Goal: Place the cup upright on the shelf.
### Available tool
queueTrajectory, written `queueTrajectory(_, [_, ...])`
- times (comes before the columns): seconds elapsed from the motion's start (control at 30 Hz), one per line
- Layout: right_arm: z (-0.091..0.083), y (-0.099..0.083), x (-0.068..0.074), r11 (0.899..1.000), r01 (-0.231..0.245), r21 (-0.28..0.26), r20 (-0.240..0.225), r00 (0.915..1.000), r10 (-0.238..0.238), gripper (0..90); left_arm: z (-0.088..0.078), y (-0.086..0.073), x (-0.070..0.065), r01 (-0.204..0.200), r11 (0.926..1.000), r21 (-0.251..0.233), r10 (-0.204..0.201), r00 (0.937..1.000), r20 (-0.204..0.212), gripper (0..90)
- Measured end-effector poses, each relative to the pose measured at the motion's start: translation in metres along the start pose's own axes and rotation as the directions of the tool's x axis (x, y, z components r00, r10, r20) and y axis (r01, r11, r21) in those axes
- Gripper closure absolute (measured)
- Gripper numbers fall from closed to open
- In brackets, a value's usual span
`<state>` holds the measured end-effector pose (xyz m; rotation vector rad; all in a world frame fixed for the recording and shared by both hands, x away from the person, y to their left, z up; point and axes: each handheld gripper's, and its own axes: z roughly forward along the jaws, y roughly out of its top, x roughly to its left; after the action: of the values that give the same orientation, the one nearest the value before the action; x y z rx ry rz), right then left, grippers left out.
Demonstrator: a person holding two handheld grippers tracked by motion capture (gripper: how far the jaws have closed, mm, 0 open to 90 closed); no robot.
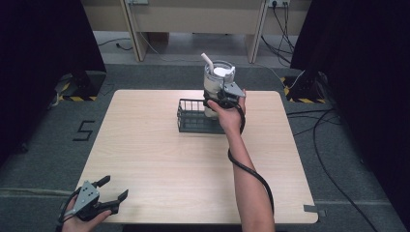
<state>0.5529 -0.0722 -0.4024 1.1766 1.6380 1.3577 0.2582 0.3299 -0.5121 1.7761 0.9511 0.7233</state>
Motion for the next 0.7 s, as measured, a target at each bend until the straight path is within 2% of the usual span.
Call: queueTrajectory(0.7, [0.011,-0.020,-0.001,0.999,0.000,0.049,0.004,1.0000,0.000,9.6,0.000,0.000,-0.001,-0.004,1.0000,0.003,0.004,1.0000,0.001,15.5])
